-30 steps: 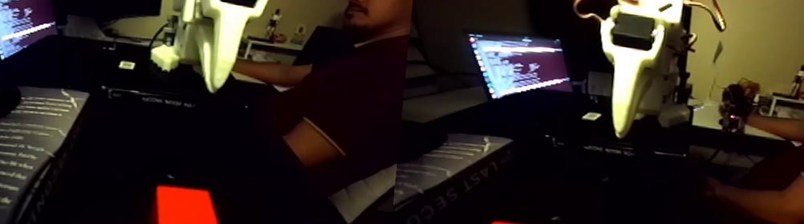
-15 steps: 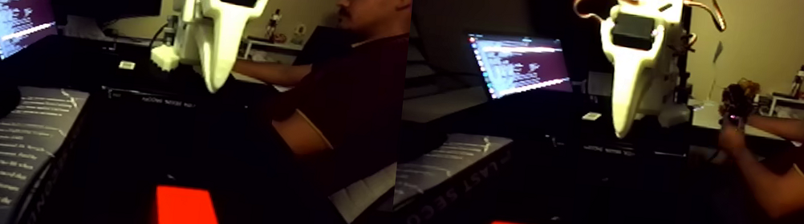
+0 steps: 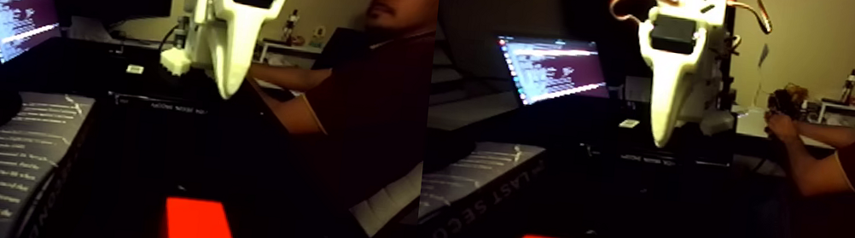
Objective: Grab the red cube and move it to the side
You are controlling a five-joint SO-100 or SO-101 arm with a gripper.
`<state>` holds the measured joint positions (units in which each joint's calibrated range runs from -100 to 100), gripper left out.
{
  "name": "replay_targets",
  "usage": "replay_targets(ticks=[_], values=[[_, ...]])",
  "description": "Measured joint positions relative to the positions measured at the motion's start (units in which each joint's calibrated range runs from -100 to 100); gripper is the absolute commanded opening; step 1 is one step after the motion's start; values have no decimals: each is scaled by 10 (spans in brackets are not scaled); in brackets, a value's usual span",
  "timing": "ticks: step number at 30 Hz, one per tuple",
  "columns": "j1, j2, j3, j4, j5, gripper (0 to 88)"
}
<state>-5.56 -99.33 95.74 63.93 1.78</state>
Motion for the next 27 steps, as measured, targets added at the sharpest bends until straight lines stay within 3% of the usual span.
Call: replay_targets(ticks=[16, 27], values=[[-2, 13, 0, -4, 0, 11], [24, 213, -128, -61, 45, 11]])
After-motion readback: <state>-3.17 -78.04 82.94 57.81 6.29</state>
